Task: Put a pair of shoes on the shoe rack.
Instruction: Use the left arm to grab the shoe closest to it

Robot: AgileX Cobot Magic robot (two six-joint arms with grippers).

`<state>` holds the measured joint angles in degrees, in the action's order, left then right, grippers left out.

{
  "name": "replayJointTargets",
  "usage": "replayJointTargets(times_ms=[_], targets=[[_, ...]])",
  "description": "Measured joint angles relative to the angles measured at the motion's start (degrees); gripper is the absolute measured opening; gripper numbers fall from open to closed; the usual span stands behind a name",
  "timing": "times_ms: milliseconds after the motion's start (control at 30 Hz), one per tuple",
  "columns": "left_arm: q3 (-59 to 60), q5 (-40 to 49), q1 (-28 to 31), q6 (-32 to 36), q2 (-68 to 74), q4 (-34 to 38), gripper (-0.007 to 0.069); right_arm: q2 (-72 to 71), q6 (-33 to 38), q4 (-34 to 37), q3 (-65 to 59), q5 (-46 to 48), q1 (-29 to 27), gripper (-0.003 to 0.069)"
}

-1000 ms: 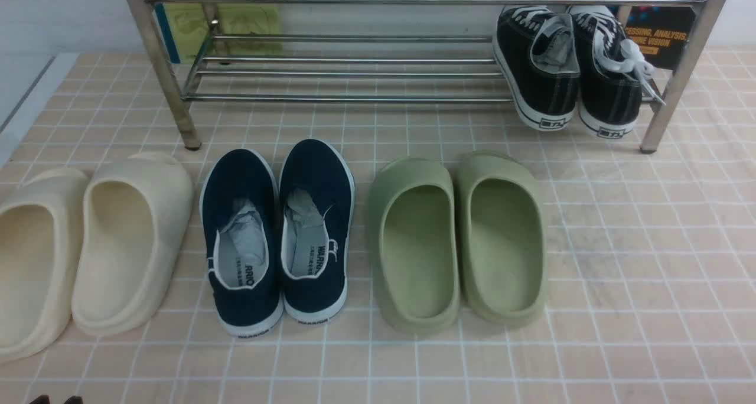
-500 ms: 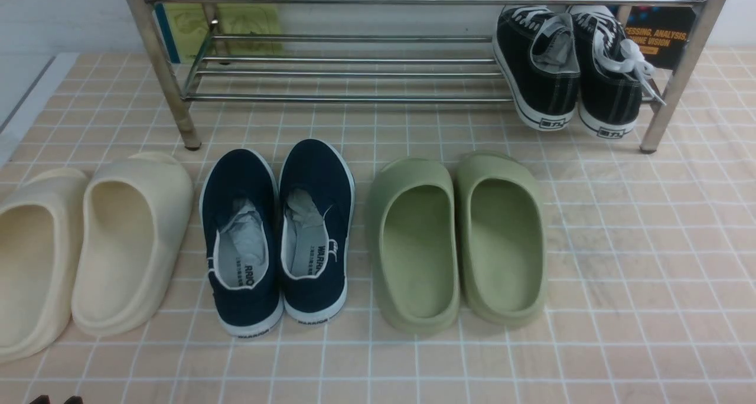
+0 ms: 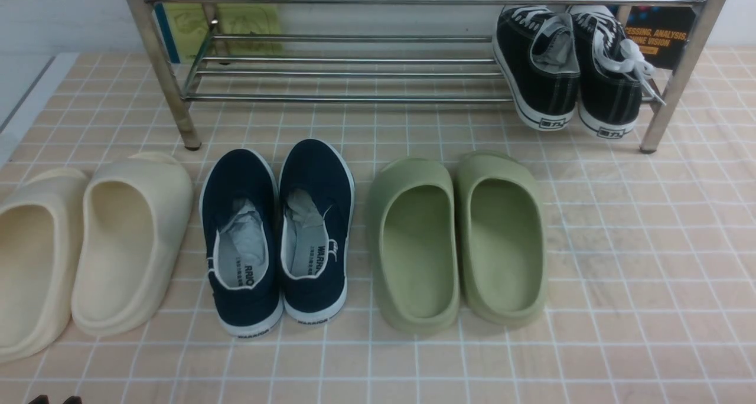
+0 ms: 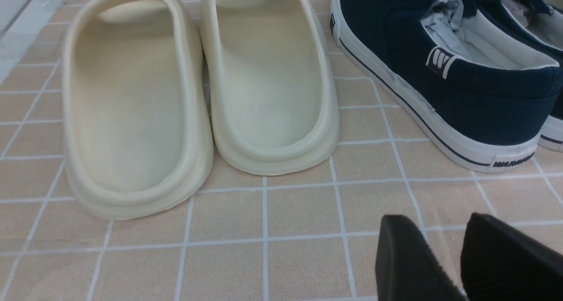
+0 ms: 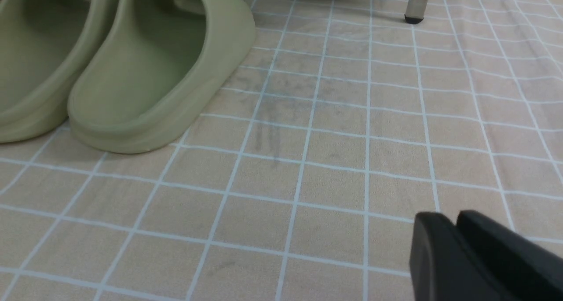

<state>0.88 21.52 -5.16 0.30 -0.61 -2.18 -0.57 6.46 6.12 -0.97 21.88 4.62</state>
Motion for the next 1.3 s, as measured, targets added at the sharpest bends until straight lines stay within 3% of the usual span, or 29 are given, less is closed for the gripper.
replayJointTargets(times_ms=[333,700,800,867,967,1067,1200,1300], targets=[[0.6,-3.5,0.0,-0.3,0.0,-0.2,0.024,0.0,0.0,0.0,0.0,0.0,0.0,0.011],[0.8,-39.6,0.0,-1.5,0.0,-0.3,0.024,0.0,0.0,0.0,0.0,0.0,0.0,0.0125],[0.8,-52.3,0.0,-11.0,0.0,2.2,0.0237,0.0,0.0,0.0,0.0,0.0,0.0,0.013],[0.0,-55.0,0.0,-15.3,0.0,4.0,0.0216,0.0,0.0,0.0,0.0,0.0,0.0,0.0132],[-6.4,-46.7,0.0,-17.1,0.3,5.4,0.0144,0.0,0.0,0.0,0.0,0.0,0.0,0.0131],[-16.0,-31.9,0.0,-13.8,4.9,4.9,0.0034,0.0,0.0,0.0,0.0,0.0,0.0,0.0132],[-25.2,-15.0,0.0,-10.1,16.5,4.3,0.0012,0.0,0.0,0.0,0.0,0.0,0.0,0.0138],[-27.2,-10.1,0.0,-9.6,26.7,4.4,0.0012,0.0,0.0,0.0,0.0,0.0,0.0,0.0142]])
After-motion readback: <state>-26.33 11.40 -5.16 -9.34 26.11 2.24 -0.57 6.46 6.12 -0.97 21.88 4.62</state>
